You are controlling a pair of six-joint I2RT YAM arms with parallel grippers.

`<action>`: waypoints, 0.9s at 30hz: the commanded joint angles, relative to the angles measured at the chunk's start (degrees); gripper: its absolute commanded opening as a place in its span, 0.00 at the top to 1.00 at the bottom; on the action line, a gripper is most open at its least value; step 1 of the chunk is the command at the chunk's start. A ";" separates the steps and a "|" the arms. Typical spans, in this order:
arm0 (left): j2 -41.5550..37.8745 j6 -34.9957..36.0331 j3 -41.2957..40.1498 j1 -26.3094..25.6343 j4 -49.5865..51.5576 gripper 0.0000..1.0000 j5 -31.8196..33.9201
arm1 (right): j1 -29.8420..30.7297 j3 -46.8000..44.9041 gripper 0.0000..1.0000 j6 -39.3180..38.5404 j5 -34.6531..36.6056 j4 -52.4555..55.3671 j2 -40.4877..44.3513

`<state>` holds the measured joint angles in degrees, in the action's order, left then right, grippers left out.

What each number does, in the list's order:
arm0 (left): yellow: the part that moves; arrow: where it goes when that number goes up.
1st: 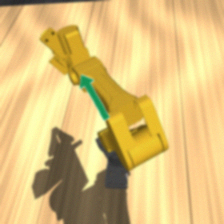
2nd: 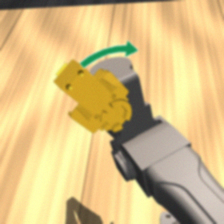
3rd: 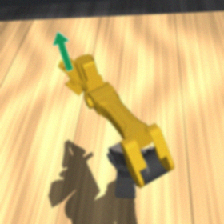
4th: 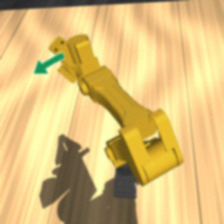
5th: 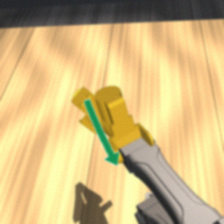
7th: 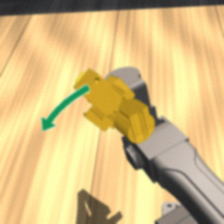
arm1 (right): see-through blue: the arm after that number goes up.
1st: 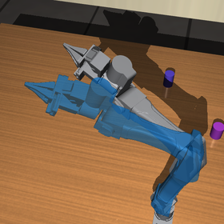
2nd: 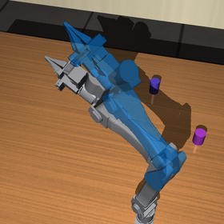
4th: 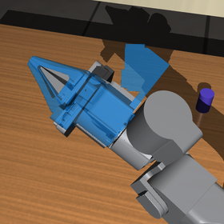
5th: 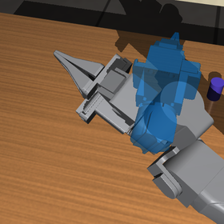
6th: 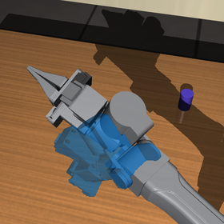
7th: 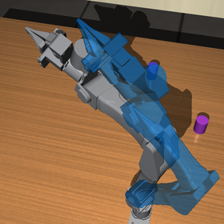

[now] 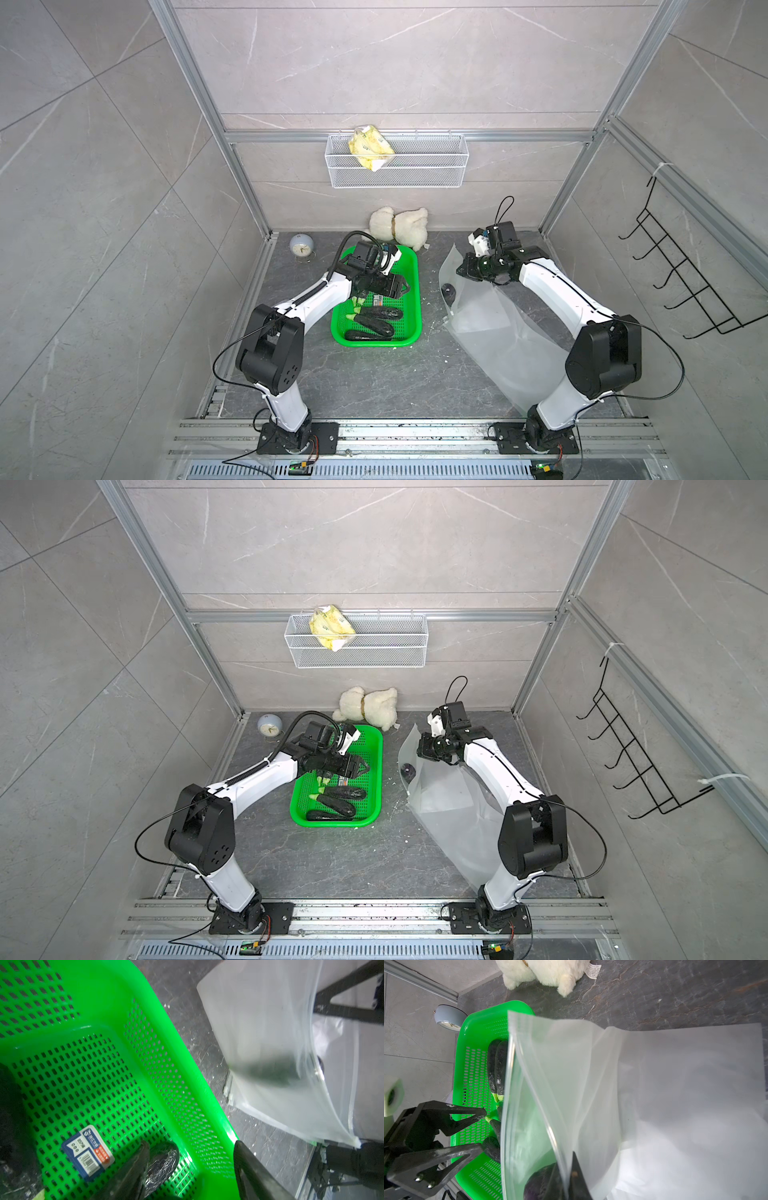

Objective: Place the eggplant in a zip-top bag and seal the zipper
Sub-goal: Pick up the eggplant from the basket.

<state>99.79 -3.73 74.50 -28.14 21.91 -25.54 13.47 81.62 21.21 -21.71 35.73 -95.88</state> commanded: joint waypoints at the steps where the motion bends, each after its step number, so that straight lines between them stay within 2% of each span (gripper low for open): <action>1: 1.80 11.68 2.27 -0.14 9.43 0.34 -0.08 | -0.12 -1.09 0.93 0.23 -1.33 -1.44 0.87; 6: 3.12 19.36 -0.34 0.00 8.41 0.34 1.97 | -0.20 -1.78 0.93 0.50 -1.95 -1.88 1.12; 10: 3.57 22.94 -1.58 0.10 5.80 0.34 4.33 | -0.14 -2.38 0.93 0.41 -2.22 -1.79 1.31; 17: 4.49 34.08 -3.31 0.80 5.95 0.34 -0.19 | -0.15 -3.92 0.92 0.67 -2.29 -2.42 2.22; 21: 5.90 36.92 -2.02 1.06 9.15 0.34 2.38 | -0.16 -4.36 0.92 0.67 -1.98 -2.39 2.27; 27: 8.25 38.88 -1.63 0.90 8.46 0.34 7.12 | -0.18 -4.46 0.92 0.83 -2.35 -2.79 1.83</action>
<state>106.63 31.62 71.55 -27.33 28.82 -20.86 13.47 77.95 21.41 -23.42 33.56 -95.50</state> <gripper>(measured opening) 0.663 0.075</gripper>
